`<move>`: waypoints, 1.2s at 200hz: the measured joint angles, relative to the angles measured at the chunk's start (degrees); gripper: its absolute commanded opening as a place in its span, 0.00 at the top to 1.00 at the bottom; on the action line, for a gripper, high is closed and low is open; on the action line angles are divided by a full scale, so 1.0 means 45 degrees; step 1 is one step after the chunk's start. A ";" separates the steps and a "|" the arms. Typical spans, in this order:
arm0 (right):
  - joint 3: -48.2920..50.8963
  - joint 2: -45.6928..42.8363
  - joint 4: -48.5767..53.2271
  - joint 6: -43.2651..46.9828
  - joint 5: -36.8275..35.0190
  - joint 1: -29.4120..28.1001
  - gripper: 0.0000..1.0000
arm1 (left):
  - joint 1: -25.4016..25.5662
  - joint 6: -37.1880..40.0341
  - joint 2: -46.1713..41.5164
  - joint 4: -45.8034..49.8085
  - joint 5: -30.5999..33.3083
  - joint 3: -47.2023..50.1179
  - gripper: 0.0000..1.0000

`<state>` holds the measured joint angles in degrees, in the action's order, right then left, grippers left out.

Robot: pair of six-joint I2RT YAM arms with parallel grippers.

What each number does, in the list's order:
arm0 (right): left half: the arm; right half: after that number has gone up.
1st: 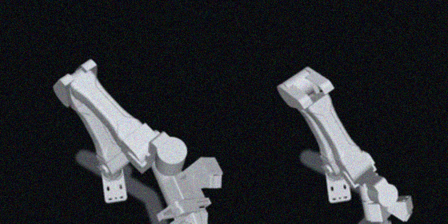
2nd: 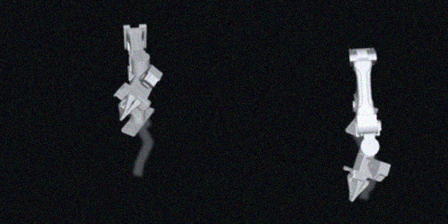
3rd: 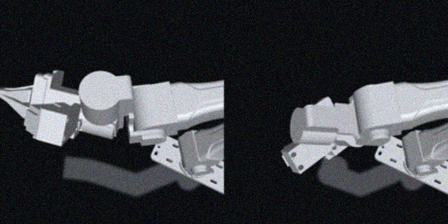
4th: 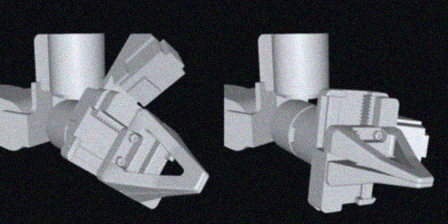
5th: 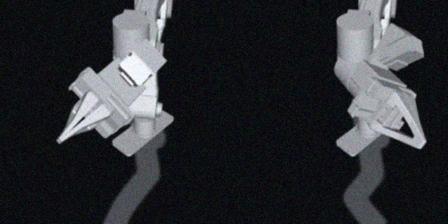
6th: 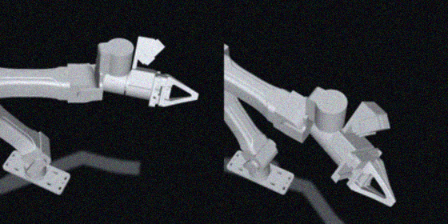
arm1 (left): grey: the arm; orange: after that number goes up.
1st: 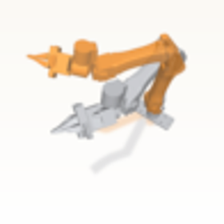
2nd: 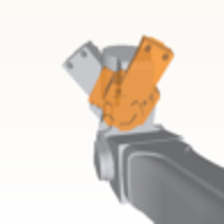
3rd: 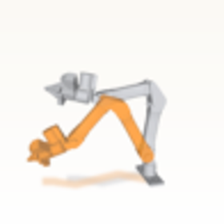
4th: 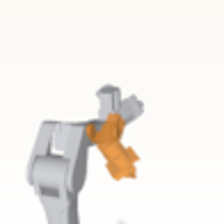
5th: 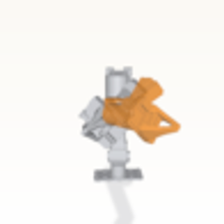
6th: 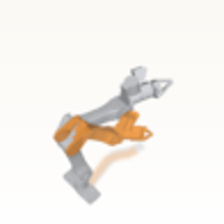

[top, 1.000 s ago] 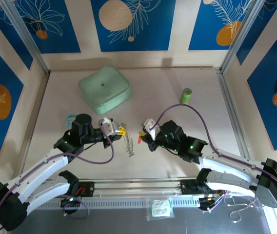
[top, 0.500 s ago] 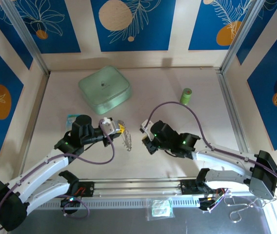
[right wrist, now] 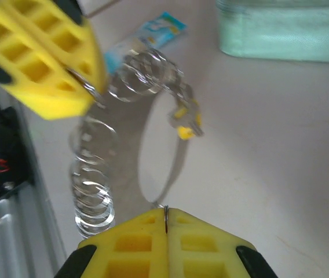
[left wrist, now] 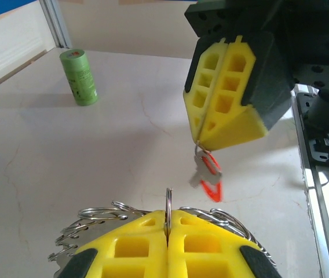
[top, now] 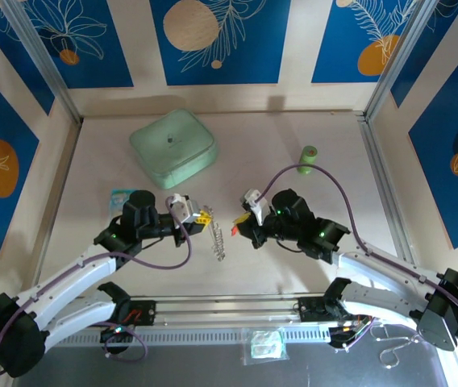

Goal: Put the keys on the keyring

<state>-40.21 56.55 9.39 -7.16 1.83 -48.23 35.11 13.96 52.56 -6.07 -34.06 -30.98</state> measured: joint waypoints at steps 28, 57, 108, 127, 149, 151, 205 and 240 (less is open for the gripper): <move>-0.0777 0.0597 -0.0243 0.0262 0.1297 0.0000 1.00 | 0.0272 0.0175 0.0044 -0.0170 0.0272 0.0058 1.00; -0.1214 0.1161 -0.0379 0.0262 0.1889 0.0000 1.00 | 0.0612 0.0801 0.0039 -0.0170 0.1146 0.0073 1.00; -0.1307 0.1671 -0.0908 -0.0107 0.2074 0.0000 1.00 | 0.0767 0.1710 -0.0107 -0.0461 0.2599 0.0529 1.00; -0.1307 0.1875 -0.1190 -0.0296 0.2137 0.0000 1.00 | 0.0806 0.1938 -0.0155 -0.0466 0.2793 0.0612 1.00; -0.1326 0.2098 -0.1384 -0.0471 0.2239 0.0000 1.00 | 0.0826 0.2030 -0.0165 -0.0505 0.2856 0.0617 1.00; -0.1326 0.2118 -0.1394 -0.0476 0.2249 0.0000 1.00 | 0.0826 0.2030 -0.0165 -0.0510 0.2856 0.0617 1.00; -0.1331 0.2438 -0.1909 -0.0816 0.2263 0.0024 1.00 | 0.0826 0.2021 -0.0165 -0.0845 0.2511 0.0627 1.00; -0.1331 0.2438 -0.2006 -0.0996 0.2195 0.0155 1.00 | 0.0826 0.2021 -0.0165 -0.0855 0.2200 0.0627 1.00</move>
<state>-46.19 67.53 0.36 -11.64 11.70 -47.53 38.83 23.05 51.81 -9.91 -24.16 -28.16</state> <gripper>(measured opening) 0.054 0.043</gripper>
